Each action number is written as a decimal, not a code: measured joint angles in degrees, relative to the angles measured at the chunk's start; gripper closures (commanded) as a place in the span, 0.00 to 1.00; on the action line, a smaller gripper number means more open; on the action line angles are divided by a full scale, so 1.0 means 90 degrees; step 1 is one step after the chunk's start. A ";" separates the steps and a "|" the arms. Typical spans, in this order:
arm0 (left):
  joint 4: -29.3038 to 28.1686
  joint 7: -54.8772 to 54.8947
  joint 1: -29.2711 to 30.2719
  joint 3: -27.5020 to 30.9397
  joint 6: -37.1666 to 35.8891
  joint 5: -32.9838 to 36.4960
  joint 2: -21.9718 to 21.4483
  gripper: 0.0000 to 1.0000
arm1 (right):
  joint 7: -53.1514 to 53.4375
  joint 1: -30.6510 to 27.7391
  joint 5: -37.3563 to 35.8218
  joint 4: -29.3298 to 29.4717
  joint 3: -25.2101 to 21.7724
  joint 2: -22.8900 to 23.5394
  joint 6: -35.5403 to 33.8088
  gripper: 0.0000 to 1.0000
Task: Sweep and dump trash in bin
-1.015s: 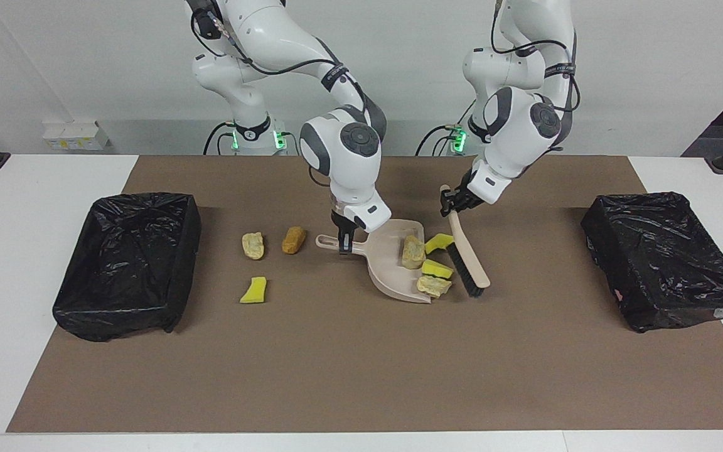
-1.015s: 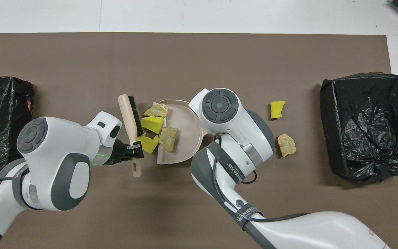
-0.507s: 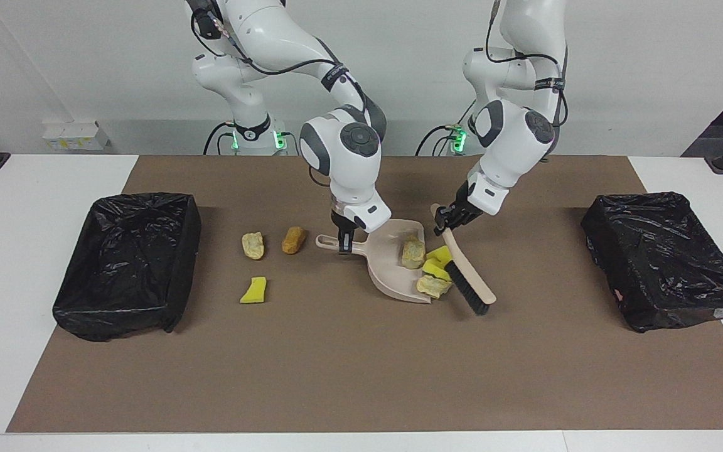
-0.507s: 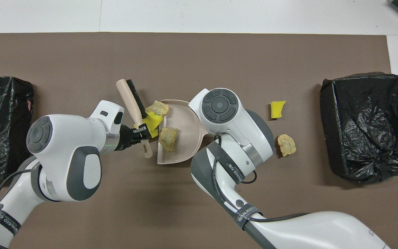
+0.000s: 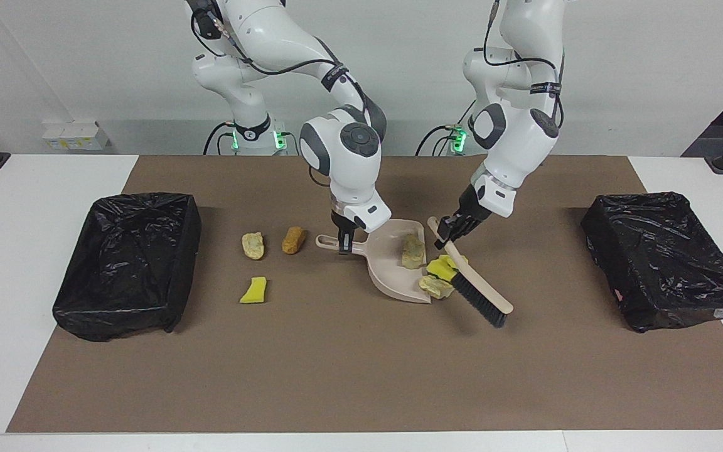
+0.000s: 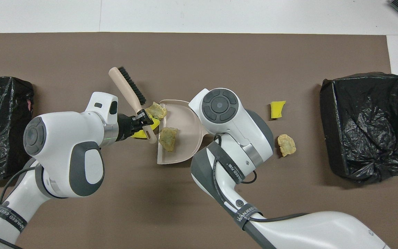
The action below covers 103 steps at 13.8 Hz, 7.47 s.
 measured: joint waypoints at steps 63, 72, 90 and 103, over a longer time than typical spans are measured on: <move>0.1043 0.0492 -0.0124 0.0112 -0.5565 0.2667 -0.1192 1.00 | -0.1813 -0.1872 0.1018 -0.0548 -0.0025 -0.1417 0.0029 1.00; -0.1441 -0.0986 -0.1639 -0.0045 -0.3490 0.2667 -0.2023 1.00 | -0.5802 -0.5365 0.1528 -0.0531 -0.0101 -0.1936 -0.0646 1.00; -0.2268 -0.1453 -0.2124 -0.0013 -0.2377 0.2442 -0.1824 0.00 | -0.4247 -0.5325 -0.2982 -0.0933 -0.0064 -0.1938 0.0613 1.00; -0.1132 -0.0234 0.0090 0.0167 -0.2310 0.2967 -0.1289 0.00 | -0.3469 -0.4625 -0.4816 -0.0753 -0.0068 -0.2639 -0.0518 1.00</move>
